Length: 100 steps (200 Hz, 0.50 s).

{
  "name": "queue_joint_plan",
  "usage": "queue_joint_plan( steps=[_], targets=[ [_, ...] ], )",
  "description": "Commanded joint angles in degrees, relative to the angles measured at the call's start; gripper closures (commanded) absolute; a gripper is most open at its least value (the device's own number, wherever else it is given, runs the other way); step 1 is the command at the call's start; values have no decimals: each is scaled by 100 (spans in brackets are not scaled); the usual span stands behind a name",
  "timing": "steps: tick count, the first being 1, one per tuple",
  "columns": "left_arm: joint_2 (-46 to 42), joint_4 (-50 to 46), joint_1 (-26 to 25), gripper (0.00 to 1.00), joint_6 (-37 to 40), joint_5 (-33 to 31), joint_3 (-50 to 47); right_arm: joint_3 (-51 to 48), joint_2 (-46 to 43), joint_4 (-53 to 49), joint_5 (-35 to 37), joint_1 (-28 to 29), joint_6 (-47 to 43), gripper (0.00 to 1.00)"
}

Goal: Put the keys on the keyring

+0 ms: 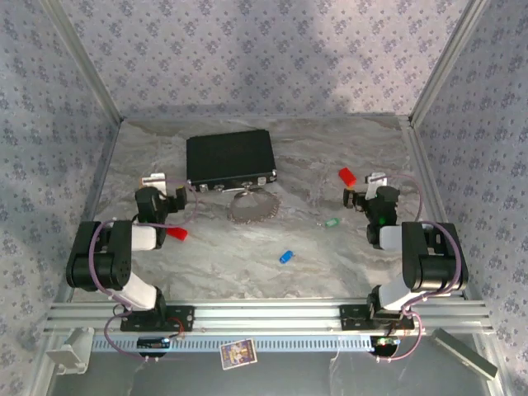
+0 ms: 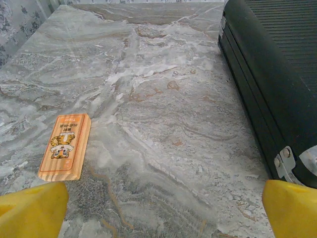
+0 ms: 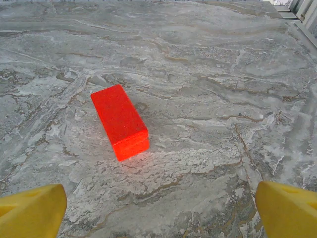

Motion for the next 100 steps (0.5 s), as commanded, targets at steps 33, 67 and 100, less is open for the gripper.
queue_joint_plan(
  steps=[33, 67, 100],
  targets=[
    [-24, 34, 34, 0, -8, 67, 112, 85, 16, 16, 83, 4, 61, 1],
    [-24, 34, 29, 0, -12, 68, 108, 85, 14, 13, 82, 4, 63, 1],
    [-27, 34, 30, 0, -7, 69, 107, 85, 16, 12, 82, 0, 63, 1]
  ],
)
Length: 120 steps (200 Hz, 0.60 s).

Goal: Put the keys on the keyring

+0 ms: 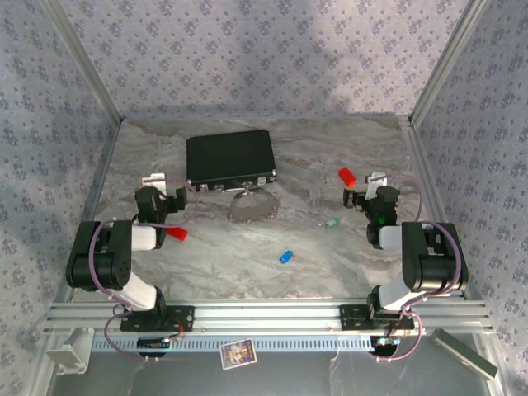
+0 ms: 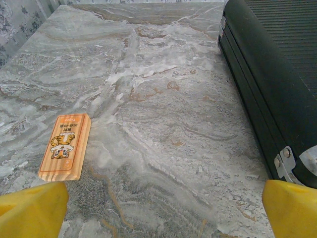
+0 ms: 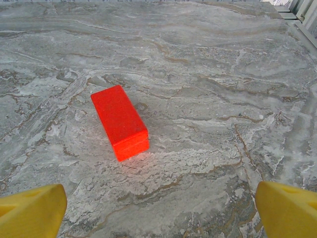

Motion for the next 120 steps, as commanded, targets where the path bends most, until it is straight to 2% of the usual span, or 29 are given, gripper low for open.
queue_joint_plan(
  steps=[1, 120],
  targets=[
    [-24, 34, 29, 0, -10, 71, 109, 83, 20, 11, 83, 4, 63, 1],
    [-24, 38, 39, 0, -6, 77, 104, 74, 22, 21, 48, -17, 72, 1]
  ],
)
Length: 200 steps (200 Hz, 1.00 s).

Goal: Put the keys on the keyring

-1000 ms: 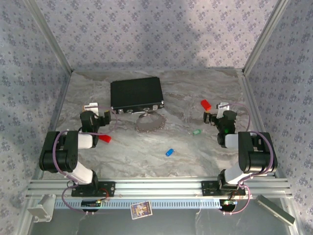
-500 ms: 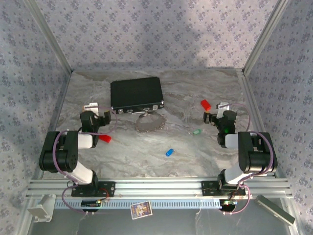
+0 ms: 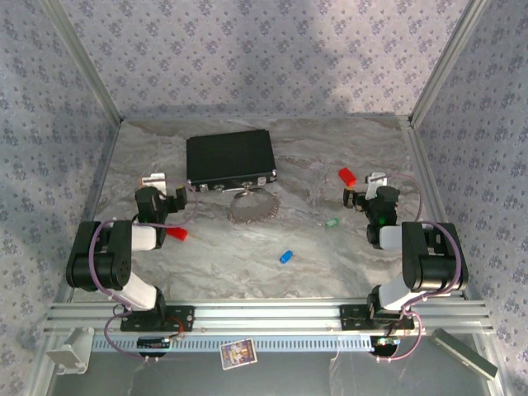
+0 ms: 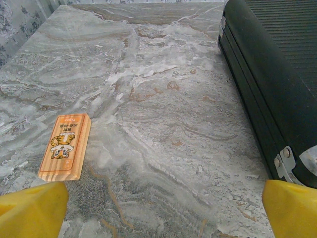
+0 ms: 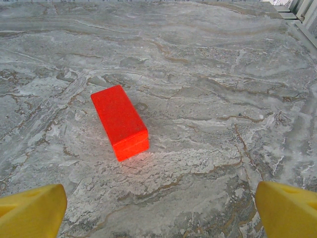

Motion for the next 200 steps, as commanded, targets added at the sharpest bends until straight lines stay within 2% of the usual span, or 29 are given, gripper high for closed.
queue_joint_plan(
  steps=[1, 46, 62, 100, 136, 167, 186, 200],
  targets=[
    [-22, 41, 38, 0, -10, 75, 104, 74, 18, 16, 48, -13, 72, 1],
    [-37, 65, 41, 0, -7, 77, 87, 62, 6, 42, 29, -15, 73, 1],
    [-162, -38, 39, 0, -11, 60, 81, 74, -126, -82, 23, -9, 46, 7],
    [-1316, -1437, 26, 0, -171, -129, 324, 494, -1508, -1879, 156, 89, 188, 7],
    [-2116, -2269, -41, 0, -638, -273, 347, 856, -2541, -3474, -1, 461, 1313, 8],
    [-2486, -3107, -93, 1, -1449, 333, 601, 1061, -2737, -4646, 63, 1147, 2346, 14],
    [-2514, -3543, -182, 2, -2103, 814, 789, 1258, -2604, -5328, 285, 1621, 2873, 19],
    [-2495, -3881, -331, 2, -2310, 1172, 912, 1412, -2447, -5630, 249, 1881, 3176, 22]
  ],
)
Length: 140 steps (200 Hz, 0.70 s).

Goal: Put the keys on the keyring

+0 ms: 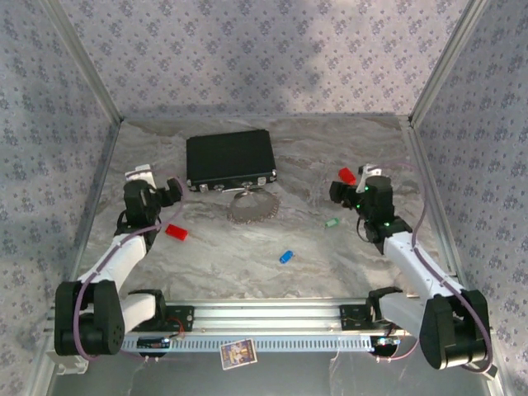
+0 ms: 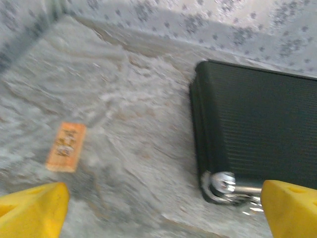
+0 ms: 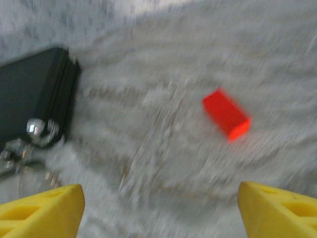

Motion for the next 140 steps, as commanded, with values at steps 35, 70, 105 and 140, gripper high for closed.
queue_joint_plan(
  steps=[35, 70, 105, 140],
  targets=[
    [52, -1751, -783, 4, -741, 1087, 685, 726, 639, -1619, 18, 1187, 1264, 29],
    [353, -2407, -1231, 18, 481, 1631, 1008, 1109, 961, -1835, 107, 1587, 1186, 29],
    [1019, -2519, -1710, 31, 1375, 1704, 1296, 1129, 920, -1806, 196, 1607, 1134, 30],
    [1533, -2918, -1916, 38, 1877, 1639, 1742, 1054, 715, -1809, 323, 1610, 1123, 30]
  ],
)
